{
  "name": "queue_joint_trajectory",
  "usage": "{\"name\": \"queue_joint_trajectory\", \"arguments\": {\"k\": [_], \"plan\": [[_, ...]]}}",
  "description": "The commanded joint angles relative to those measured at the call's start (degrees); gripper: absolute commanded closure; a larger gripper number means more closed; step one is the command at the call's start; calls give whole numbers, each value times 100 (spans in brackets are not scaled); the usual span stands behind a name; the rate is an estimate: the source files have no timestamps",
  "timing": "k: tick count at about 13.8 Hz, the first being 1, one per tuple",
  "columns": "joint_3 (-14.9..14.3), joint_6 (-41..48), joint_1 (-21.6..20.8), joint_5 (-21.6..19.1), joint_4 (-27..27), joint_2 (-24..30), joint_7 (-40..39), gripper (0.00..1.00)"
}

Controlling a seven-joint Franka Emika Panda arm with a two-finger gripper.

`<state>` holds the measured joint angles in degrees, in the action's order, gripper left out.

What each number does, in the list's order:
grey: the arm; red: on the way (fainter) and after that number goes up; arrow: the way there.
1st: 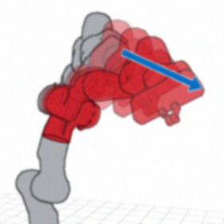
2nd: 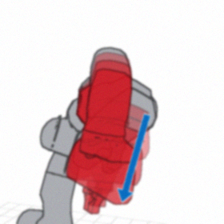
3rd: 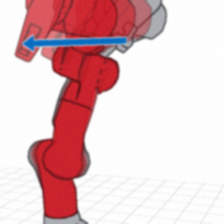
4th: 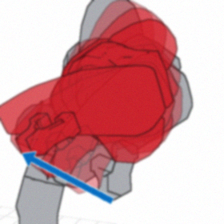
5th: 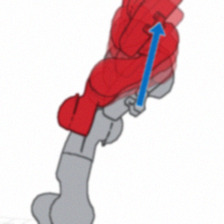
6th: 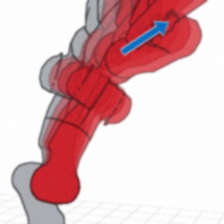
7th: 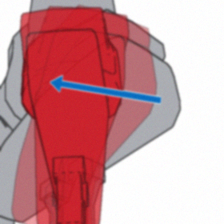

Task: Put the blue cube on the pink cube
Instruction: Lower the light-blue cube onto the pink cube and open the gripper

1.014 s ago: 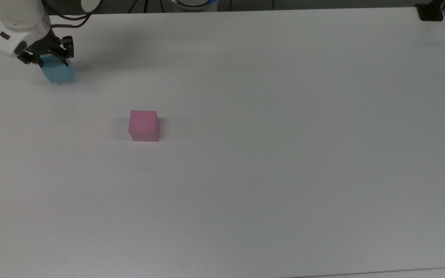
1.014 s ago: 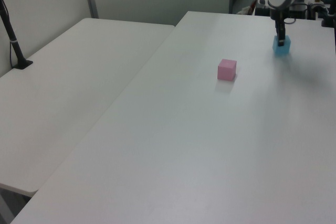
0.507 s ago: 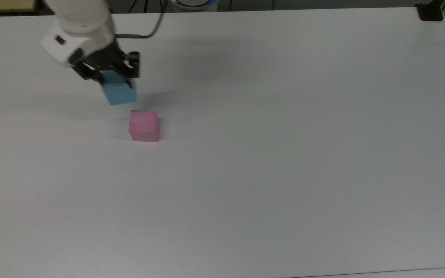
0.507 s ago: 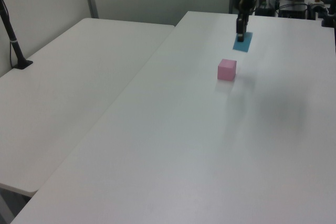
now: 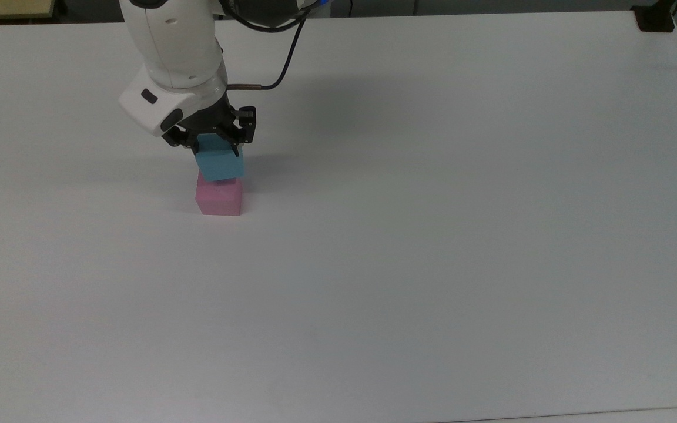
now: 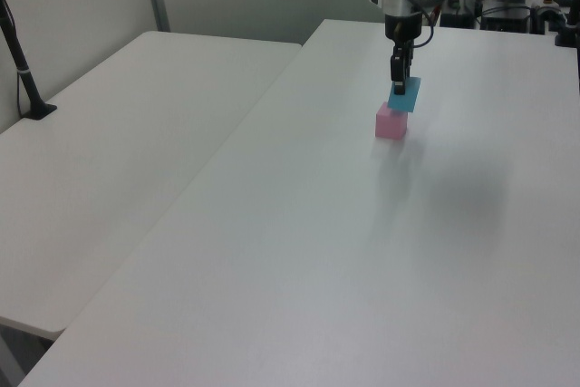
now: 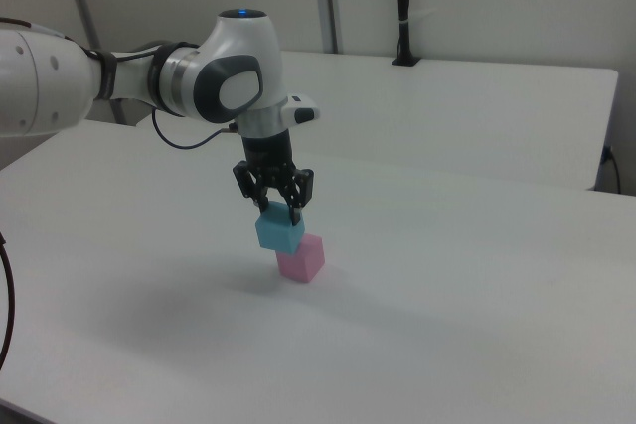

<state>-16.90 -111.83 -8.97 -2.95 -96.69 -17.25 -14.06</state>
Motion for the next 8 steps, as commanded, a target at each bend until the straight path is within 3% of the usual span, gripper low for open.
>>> {"name": "queue_joint_trajectory", "arguments": {"k": [1, 8], "plan": [[-32, -58, -17, 84, 89, -85, 88, 83], [-32, -339, -17, 67, 167, -279, 395, 83]]}}
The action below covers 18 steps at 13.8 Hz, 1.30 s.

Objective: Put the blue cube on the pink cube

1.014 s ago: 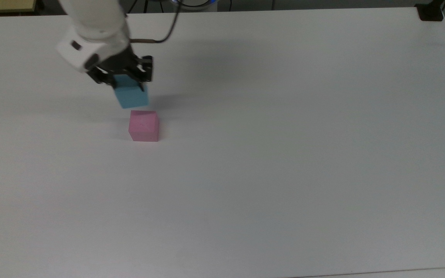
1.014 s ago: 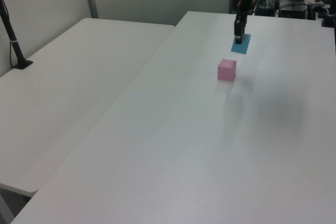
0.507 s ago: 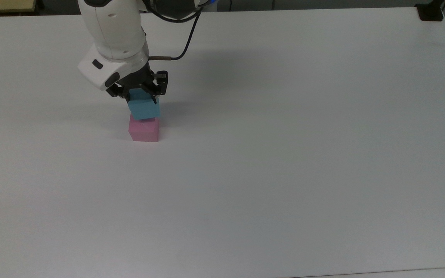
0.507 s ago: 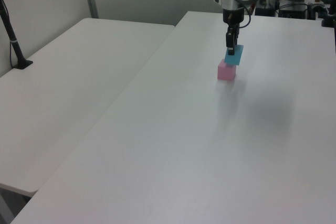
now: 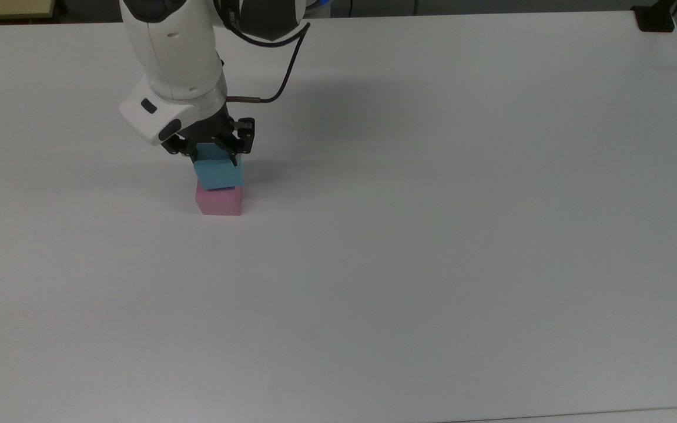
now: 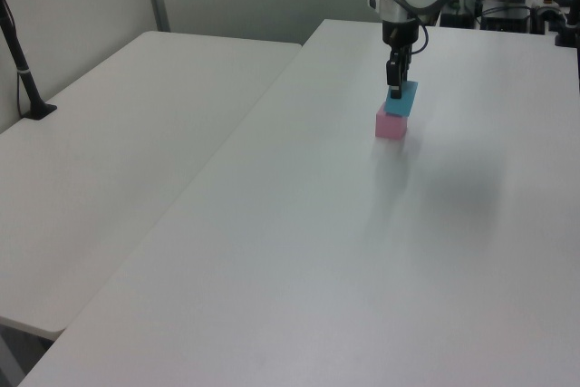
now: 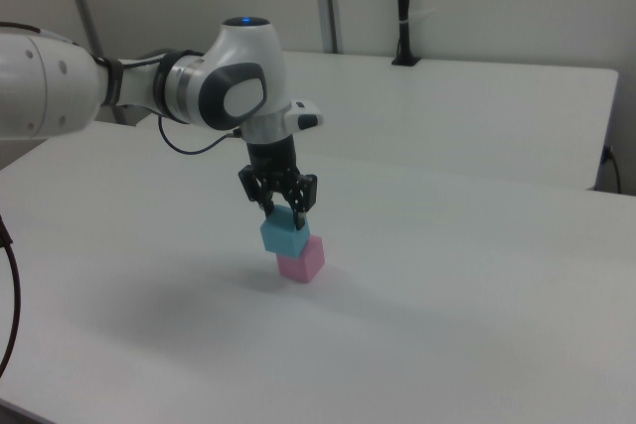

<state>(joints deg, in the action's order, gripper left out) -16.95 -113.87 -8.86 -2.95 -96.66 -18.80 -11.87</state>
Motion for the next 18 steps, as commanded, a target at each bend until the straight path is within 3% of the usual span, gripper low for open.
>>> {"name": "queue_joint_trajectory", "arguments": {"k": [1, 5, 6, 7, 8, 14, 18], "plan": [[-28, -135, -20, 66, 252, -167, 176, 83], [-28, -135, -28, 66, 288, -238, 334, 78], [-28, -144, -28, 66, 288, -247, 343, 55], [-28, -144, -28, 66, 288, -247, 343, 4], [-28, -144, -28, 75, 288, -238, 334, 0], [-107, -57, -37, 66, 341, -80, 588, 0], [41, 871, -186, 452, 368, 752, 1335, 0]]}}
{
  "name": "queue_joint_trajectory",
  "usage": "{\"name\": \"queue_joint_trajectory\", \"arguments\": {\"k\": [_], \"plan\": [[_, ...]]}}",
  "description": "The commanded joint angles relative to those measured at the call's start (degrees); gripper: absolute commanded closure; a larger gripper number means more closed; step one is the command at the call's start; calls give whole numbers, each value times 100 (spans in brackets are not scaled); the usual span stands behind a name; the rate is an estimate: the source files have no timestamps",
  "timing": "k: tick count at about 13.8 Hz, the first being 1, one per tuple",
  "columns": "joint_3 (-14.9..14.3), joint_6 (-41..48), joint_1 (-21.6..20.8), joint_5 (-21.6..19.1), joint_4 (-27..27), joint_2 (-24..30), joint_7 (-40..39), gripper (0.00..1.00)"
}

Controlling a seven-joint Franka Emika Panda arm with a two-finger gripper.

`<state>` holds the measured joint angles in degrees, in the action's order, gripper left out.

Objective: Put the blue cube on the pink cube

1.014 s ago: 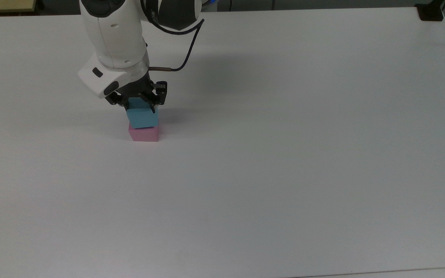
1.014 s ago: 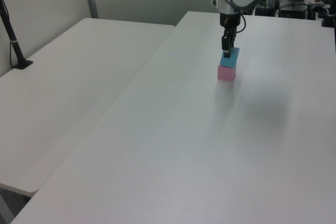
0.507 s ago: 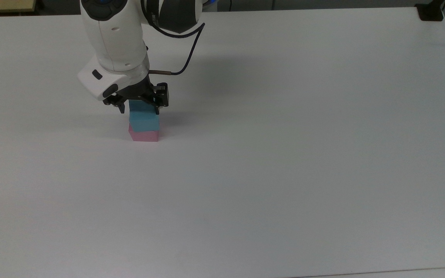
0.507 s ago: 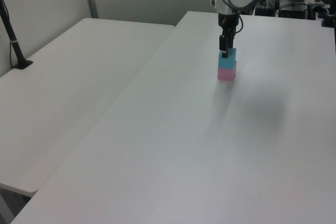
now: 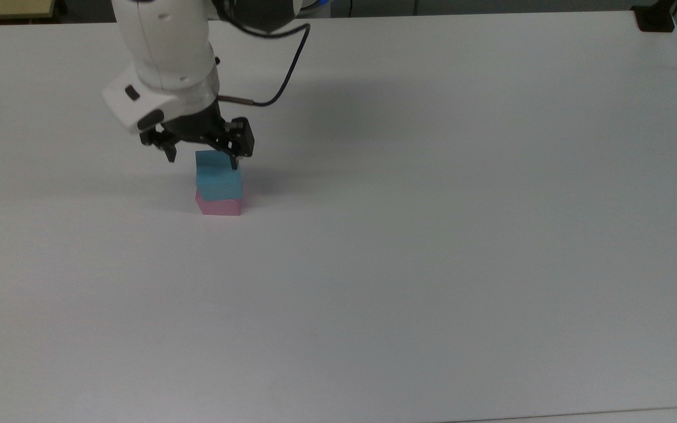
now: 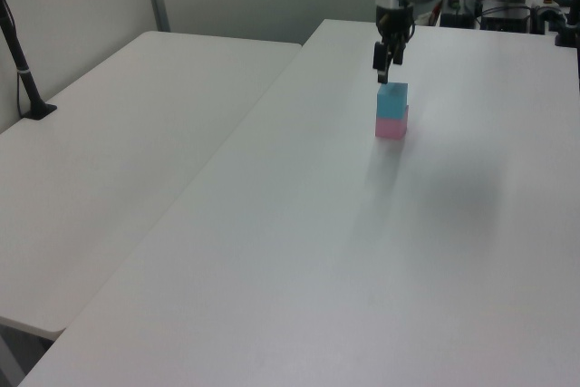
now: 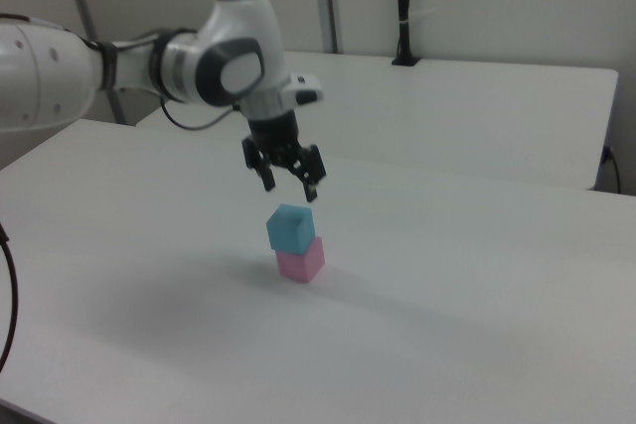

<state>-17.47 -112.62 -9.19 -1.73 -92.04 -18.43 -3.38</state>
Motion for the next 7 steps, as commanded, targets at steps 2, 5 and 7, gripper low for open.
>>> {"name": "queue_joint_trajectory", "arguments": {"k": [2, 5, 7], "plan": [[392, 1388, -31, 340, -103, 1111, 584, 0], [981, 1725, 539, 506, -366, 1727, 593, 0], [1009, 1743, 628, 525, -437, 1860, 584, 0]]}}
